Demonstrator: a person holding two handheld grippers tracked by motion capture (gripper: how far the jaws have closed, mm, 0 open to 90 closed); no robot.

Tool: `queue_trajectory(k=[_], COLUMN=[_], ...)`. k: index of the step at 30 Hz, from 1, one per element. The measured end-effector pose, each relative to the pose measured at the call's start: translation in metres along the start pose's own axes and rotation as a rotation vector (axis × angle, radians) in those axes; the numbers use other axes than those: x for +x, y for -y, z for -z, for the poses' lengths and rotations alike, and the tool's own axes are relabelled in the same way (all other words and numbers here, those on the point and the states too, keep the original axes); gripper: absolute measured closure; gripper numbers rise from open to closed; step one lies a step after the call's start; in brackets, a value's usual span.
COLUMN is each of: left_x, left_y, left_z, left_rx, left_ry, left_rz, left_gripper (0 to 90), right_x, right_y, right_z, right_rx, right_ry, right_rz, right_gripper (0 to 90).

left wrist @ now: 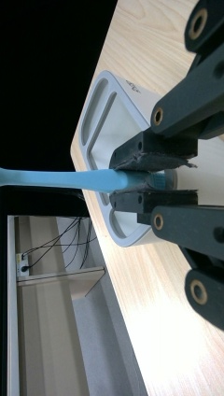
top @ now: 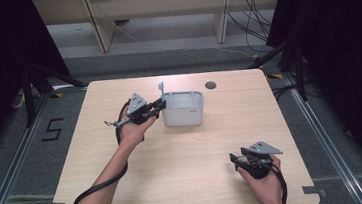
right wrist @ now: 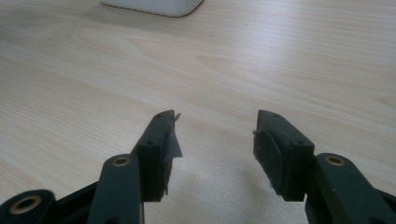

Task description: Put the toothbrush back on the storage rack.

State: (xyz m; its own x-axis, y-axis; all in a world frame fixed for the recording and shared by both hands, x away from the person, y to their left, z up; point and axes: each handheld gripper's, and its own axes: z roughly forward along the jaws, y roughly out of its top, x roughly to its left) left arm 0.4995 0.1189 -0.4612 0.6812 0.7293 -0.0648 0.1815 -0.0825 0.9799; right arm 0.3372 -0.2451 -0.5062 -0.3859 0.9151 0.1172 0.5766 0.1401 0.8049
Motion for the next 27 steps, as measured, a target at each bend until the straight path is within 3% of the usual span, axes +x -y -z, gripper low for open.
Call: queue_trajectory(k=[4,5,13,18,19,20,21,22,25,26,27], left_x=[0.0003,0.0002,0.0003,0.0008,0.0008,0.0008,0.0008,0.0008,0.0009,0.0011,0.0013], left_y=[0.0001,0.0002,0.0012,0.0019,0.002,0.0021,0.0021,0.0022,0.0023,0.0022,0.002], left_z=[0.0001,0.0002,0.0005,-0.0001,-0.0001,-0.0001,-0.0001,0.0,0.0002,0.0002,0.0004], left_rx=[0.001,0.002,0.005,0.008,0.009,0.01,0.011,0.011,0.011,0.012,0.015], left_ry=[0.001,0.0,0.0,0.002,0.001,0.001,0.001,0.001,0.0,0.0,0.0], left_rz=[0.002,0.004,0.007,0.007,0.01,0.011,0.011,0.012,0.013,0.011,0.01], left_gripper=[78.3,78.3,78.1,77.9,77.9,77.9,77.8,77.8,77.7,77.7,77.7], right_x=[0.0,-0.0028,-0.0023,-0.0023,-0.0023,0.0007,0.0007,-0.0017,-0.0004,-0.0022,-0.0021], right_y=[0.0,-0.0003,-0.0004,-0.0012,-0.0012,-0.0006,-0.0005,-0.0009,-0.0009,-0.0013,-0.0013], right_z=[-0.0001,-0.0004,-0.001,0.0011,0.0011,0.0008,0.0008,0.0005,0.0009,0.0008,0.0009], right_rx=[0.001,0.0,-0.003,0.015,0.015,0.021,0.021,0.018,0.021,0.011,0.01], right_ry=[0.0,-0.006,-0.011,0.021,0.021,0.007,0.007,0.005,0.013,0.021,0.02], right_rz=[0.0,0.027,0.024,0.047,0.047,0.004,0.003,0.029,0.021,0.048,0.046], right_gripper=[48.8,48.8,48.8,48.8,48.8,48.8,48.8,48.8,48.8,48.8,48.8])
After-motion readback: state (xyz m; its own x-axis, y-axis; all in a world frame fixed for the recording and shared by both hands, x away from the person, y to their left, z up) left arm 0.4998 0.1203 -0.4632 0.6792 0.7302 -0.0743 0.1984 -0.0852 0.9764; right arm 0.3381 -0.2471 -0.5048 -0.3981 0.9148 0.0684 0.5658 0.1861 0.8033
